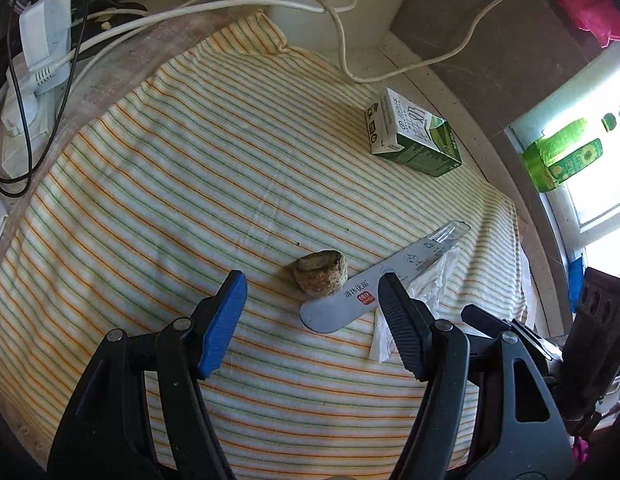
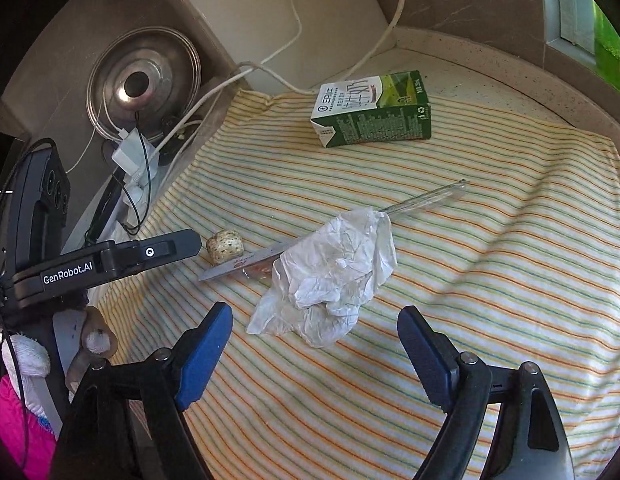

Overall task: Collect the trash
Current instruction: 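Grasp the small round brown item with the left tool while the right tool grasps the white tissue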

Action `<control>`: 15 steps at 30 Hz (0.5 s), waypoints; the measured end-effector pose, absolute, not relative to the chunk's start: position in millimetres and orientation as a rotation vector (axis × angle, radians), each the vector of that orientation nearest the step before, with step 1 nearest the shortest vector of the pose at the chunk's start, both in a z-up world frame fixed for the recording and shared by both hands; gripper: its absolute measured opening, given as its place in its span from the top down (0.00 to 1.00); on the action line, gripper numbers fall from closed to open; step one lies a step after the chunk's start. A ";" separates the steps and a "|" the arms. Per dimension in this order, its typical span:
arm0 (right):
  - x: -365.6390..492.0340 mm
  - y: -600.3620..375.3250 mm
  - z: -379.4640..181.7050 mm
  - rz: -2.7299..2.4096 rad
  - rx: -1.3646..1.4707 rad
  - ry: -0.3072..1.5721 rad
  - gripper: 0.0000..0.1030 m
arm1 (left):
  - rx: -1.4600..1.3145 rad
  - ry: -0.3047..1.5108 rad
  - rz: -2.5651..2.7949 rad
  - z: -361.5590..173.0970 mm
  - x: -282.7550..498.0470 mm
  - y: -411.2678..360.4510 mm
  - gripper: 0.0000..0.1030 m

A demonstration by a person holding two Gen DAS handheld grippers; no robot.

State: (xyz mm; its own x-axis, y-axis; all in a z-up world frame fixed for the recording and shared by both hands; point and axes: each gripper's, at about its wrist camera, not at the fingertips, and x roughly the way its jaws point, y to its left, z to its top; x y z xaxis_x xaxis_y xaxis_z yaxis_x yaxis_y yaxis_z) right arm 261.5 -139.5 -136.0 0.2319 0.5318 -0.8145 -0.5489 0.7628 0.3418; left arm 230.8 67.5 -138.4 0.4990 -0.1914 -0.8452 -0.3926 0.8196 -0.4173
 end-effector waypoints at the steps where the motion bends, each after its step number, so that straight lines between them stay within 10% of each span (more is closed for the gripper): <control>1: 263.7 -137.1 -138.7 0.742 -0.019 1.121 0.16 | -0.636 1.065 0.135 -141.3 232.9 68.9 0.32; 11: 273.9 -112.3 -154.4 0.727 -0.097 1.151 0.23 | -0.675 1.086 0.139 -155.6 243.3 74.5 0.32; 15: 274.1 -106.7 -156.4 0.704 -0.133 1.143 0.28 | -0.663 1.089 0.149 -154.2 244.6 72.3 0.49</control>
State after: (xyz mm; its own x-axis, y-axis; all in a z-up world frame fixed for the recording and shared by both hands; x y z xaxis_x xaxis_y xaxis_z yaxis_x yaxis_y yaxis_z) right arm 274.1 -106.7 -156.4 0.2281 0.4437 -0.8666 -0.5741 0.7802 0.2484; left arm 244.6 72.3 -154.2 0.4740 -0.2027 -0.8569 -0.4261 0.7988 -0.4247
